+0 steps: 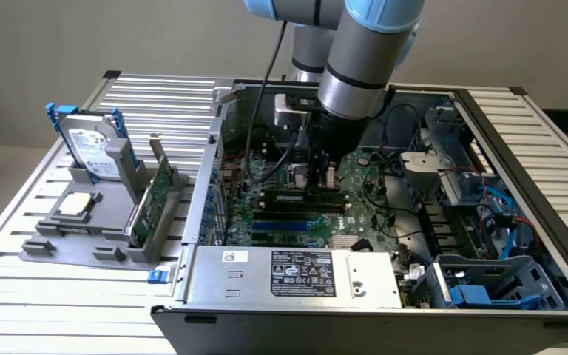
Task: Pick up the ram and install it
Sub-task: 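Insert the ram into the slot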
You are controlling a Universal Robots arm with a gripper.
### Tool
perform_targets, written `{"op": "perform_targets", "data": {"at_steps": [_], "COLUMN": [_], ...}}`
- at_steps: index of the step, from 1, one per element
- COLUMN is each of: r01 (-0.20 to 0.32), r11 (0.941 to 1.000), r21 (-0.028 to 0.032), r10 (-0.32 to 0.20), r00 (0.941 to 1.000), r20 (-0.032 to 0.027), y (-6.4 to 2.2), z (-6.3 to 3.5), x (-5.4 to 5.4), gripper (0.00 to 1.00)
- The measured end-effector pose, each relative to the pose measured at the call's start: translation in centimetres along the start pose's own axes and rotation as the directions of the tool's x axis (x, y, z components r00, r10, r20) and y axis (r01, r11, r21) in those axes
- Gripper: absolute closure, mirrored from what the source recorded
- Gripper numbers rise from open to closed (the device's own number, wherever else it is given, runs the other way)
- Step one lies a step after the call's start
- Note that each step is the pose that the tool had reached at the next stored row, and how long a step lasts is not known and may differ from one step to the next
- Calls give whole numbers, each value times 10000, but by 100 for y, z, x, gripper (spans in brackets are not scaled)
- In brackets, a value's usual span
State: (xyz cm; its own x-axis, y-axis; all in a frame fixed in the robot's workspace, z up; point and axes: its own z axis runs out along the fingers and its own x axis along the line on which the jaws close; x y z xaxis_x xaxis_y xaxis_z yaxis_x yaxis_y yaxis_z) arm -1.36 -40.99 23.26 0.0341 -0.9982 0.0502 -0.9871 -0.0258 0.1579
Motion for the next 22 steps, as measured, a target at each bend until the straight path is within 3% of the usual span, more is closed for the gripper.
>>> {"op": "perform_targets", "data": {"at_steps": [4,10,22], "r01": [75,114,103], "r11": [10000,9999,9999], "r21": [1,5,2], "r10": [-75,-114,-103], "r00": [10000,9999,9999], "r20": [-6,34,40], "y": [-20,-38,-56], "z": [21,69,78], "x": [-11,-35,-44], "gripper": [86,86,86]}}
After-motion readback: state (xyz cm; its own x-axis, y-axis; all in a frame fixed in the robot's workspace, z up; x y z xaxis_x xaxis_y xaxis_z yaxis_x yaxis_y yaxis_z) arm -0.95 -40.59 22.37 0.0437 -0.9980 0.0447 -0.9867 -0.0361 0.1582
